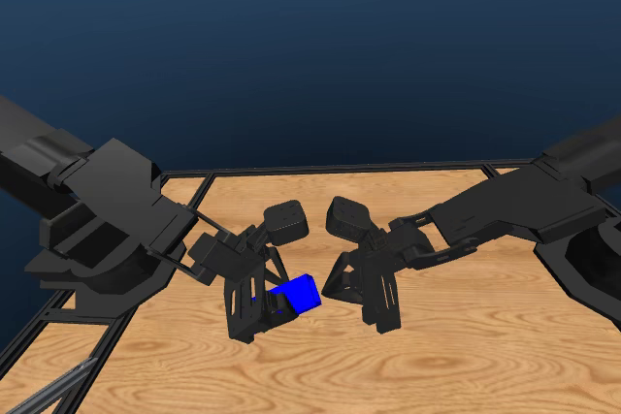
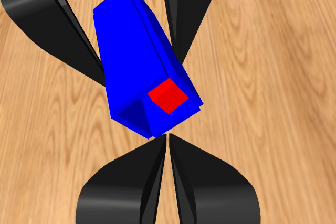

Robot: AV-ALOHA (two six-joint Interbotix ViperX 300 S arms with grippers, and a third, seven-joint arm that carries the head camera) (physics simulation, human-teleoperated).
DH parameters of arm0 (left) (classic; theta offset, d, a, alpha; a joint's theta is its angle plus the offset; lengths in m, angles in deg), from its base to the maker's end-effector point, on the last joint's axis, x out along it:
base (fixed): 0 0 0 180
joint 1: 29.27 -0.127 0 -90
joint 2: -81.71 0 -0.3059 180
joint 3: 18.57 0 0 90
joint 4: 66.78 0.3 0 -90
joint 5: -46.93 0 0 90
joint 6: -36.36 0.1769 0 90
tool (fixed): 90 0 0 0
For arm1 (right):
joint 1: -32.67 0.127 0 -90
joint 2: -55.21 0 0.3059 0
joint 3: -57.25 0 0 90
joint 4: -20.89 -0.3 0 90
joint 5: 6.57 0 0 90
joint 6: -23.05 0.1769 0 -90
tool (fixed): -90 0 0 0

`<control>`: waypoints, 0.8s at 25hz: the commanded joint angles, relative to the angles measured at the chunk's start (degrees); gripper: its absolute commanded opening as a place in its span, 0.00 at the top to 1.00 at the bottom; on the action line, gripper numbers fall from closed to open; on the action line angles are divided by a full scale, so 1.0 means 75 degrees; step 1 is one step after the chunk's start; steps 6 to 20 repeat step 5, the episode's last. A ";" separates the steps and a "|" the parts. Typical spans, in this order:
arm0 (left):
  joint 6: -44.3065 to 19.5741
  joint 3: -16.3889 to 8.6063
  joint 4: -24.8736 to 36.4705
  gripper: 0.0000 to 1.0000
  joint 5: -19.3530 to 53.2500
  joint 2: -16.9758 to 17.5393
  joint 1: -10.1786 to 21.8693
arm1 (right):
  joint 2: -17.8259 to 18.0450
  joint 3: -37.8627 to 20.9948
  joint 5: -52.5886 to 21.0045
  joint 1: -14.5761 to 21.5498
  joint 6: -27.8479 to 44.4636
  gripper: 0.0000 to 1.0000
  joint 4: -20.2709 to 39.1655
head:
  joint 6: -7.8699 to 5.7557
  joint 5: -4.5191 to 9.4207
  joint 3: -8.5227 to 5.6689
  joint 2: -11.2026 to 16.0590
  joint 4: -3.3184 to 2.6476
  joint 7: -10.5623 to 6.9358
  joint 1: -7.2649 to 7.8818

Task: Insert peg into socket

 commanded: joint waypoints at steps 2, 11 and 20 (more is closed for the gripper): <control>-0.0107 -0.0007 0.0030 1.00 -0.0192 0.0286 0.0061 | -0.0757 0.0917 0.0571 -0.0139 0.0129 1.00 -0.0309 | -0.0041 -0.0133 -0.0129 -0.0036 0.0013 -0.0055 0.0097; -0.0116 0.0013 -0.0016 1.00 -0.0372 0.0314 0.0017 | -0.0943 0.1384 0.1565 -0.0014 0.0177 1.00 -0.0632 | -0.0052 -0.0160 -0.0129 -0.0067 0.0012 -0.0101 0.0112; -0.0116 0.0013 -0.0016 1.00 -0.0372 0.0314 0.0017 | -0.0943 0.1384 0.1565 -0.0014 0.0177 1.00 -0.0632 | -0.0052 -0.0160 -0.0129 -0.0067 0.0012 -0.0101 0.0112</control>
